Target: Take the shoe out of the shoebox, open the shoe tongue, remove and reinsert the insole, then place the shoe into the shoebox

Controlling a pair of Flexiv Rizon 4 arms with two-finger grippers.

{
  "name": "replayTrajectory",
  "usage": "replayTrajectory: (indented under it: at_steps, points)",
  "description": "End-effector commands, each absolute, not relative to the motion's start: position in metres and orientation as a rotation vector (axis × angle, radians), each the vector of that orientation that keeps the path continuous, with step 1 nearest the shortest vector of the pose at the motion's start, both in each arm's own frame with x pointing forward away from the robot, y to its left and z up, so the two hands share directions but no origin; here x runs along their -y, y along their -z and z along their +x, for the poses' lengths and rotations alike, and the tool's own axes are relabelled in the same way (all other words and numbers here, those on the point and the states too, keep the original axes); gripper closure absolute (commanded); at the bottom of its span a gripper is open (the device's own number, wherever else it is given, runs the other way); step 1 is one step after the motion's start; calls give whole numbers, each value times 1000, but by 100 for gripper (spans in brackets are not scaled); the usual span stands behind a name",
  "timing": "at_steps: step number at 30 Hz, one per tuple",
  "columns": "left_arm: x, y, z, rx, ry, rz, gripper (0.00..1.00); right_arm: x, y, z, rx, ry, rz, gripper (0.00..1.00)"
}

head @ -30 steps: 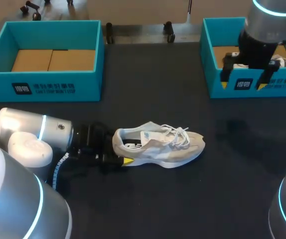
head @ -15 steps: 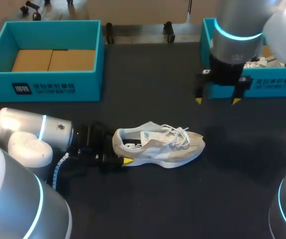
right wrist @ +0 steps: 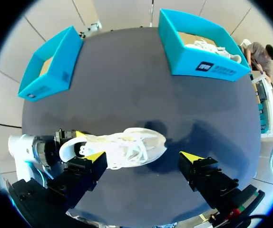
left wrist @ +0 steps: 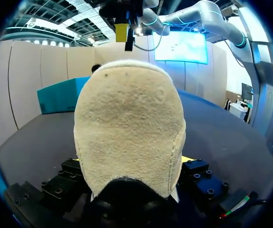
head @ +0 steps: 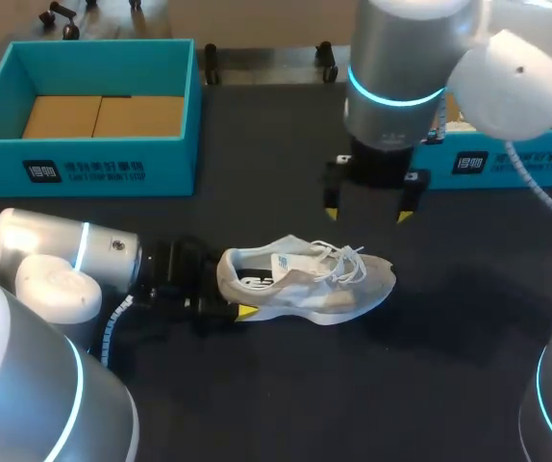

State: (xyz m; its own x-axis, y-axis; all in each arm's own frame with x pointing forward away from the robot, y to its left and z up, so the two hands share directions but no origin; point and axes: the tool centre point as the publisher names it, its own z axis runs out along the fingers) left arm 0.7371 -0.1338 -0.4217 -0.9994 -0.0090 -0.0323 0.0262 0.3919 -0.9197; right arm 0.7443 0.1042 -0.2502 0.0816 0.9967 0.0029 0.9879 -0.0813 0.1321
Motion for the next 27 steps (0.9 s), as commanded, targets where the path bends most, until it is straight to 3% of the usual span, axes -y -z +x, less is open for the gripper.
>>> replayTrajectory:
  at_steps: [1, 4, 27]
  points:
    - [134, 421, 736, -2598, 1707, 15, 100, -124, 263, 749, -2065, -149, 2234, 0]
    - [134, 421, 736, -2598, 1707, 15, 100, -138, 279, 752, -2138, -293, 2228, 0]
    - [134, 421, 736, -2598, 1707, 15, 100, -157, 276, 749, -2125, -261, 2187, 0]
